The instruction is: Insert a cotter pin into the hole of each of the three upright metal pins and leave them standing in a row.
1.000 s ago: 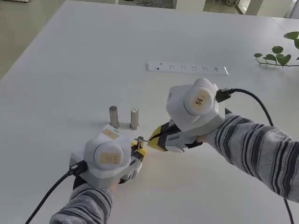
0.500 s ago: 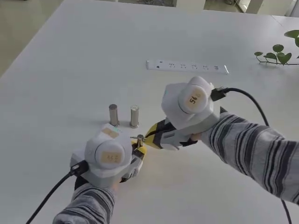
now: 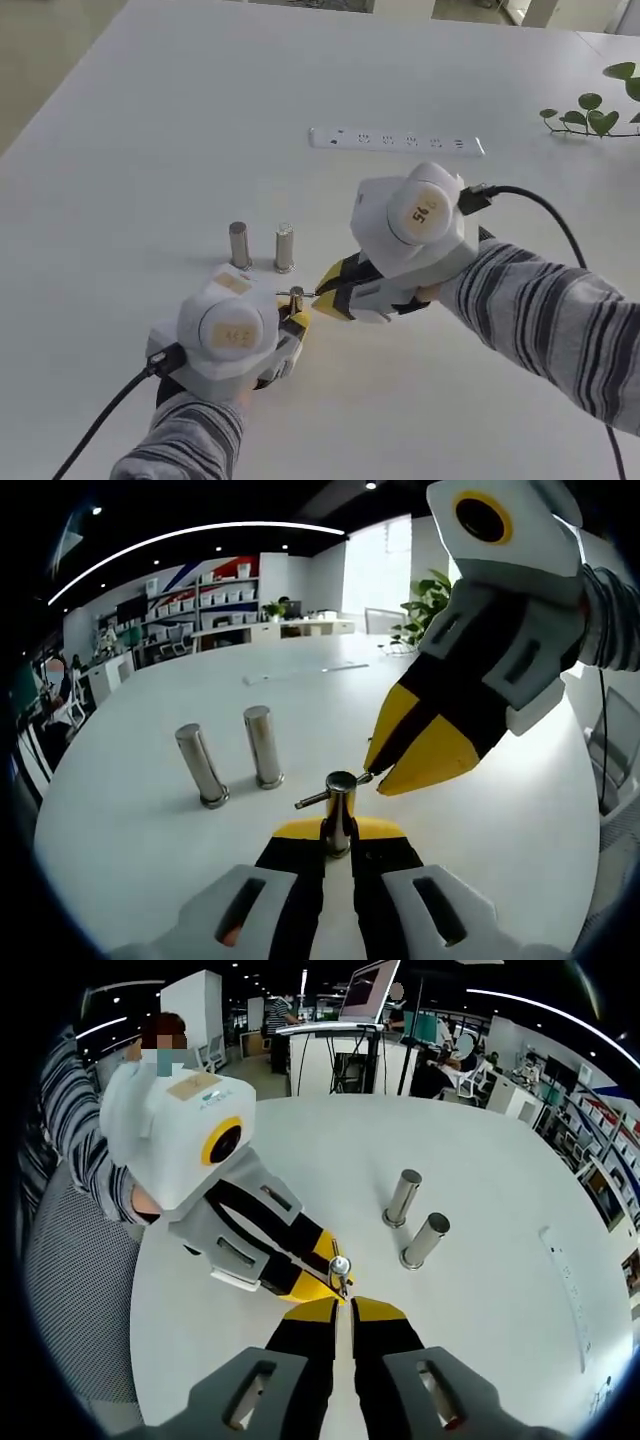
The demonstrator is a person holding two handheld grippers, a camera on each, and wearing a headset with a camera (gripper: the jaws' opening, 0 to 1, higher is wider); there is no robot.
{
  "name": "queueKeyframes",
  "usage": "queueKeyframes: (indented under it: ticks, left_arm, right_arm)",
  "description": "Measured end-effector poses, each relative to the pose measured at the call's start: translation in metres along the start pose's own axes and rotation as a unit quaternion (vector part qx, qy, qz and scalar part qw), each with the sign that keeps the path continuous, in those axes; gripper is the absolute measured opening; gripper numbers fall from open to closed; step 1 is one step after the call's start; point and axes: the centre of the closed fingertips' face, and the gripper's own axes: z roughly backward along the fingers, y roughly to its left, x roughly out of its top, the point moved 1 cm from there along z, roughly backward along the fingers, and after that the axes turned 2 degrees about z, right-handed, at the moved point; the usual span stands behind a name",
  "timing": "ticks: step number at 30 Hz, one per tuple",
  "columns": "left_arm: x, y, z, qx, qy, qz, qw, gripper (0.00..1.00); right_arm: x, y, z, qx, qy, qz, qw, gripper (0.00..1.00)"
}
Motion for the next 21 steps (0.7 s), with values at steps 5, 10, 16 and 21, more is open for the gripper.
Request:
queueKeyframes:
  ticks: [5, 10, 16, 21]
  left_arm:
    - [-0.0001, 0.0002, -0.0001, 0.001, 0.0, 0.002, 1.0, 0.05]
    - [-0.0001, 0.0001, -0.0002, -0.001, 0.0, 0.004, 1.0, 0.05]
    - [-0.0002, 0.0005, -0.0003, 0.0, 0.0, 0.006, 1.0, 0.05]
    - [-0.0003, 0.0005, -0.0005, -0.001, 0.0, 0.004, 1.0, 0.05]
  right_arm:
    - [0.0019, 0.0001, 0.0008, 0.001, -0.006, 0.002, 1.0, 0.0]
    - [0.0043, 0.0014, -0.0004, 0.003, -0.012, 0.003, 0.9999, 0.0]
    - [0.0053, 0.0008, -0.0013, 0.002, -0.013, 0.007, 0.9999, 0.0]
    - [0.0049, 0.0004, -0.0012, 0.001, -0.015, -0.002, 0.9999, 0.0]
